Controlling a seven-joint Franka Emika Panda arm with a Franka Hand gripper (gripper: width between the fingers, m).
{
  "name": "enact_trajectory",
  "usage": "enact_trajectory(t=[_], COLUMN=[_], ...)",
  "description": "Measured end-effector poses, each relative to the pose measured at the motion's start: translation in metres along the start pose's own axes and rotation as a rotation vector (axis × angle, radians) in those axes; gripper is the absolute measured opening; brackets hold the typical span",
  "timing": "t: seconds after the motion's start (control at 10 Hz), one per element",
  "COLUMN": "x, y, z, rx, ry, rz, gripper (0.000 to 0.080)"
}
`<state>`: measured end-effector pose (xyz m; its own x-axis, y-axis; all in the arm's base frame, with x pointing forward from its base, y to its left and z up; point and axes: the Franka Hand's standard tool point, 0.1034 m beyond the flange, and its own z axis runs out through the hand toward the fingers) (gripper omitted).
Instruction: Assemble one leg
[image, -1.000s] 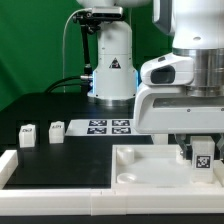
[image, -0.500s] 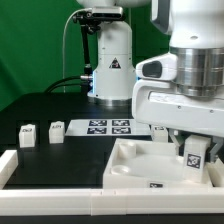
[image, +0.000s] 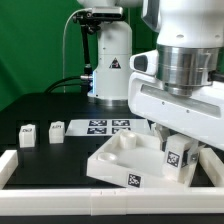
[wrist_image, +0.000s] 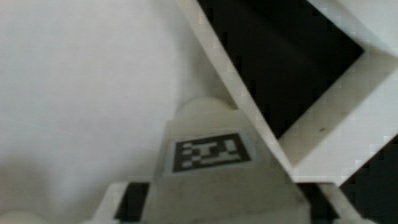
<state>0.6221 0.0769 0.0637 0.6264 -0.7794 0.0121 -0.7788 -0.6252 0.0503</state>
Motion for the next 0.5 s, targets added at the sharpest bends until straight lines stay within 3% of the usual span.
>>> enact_trajectory(t=[0.2,0.3,0.5], x=[-0.0003,-0.0004,-0.0004], y=[-0.0001,-0.0001,-0.0001], z=[0.0001,0.0002,0.0002], rx=[0.000,0.000,0.000], ry=[0.000,-0.001,-0.001], rz=[0.000,0.000,0.000], gripper=[0.0555,0.0620,0.0645])
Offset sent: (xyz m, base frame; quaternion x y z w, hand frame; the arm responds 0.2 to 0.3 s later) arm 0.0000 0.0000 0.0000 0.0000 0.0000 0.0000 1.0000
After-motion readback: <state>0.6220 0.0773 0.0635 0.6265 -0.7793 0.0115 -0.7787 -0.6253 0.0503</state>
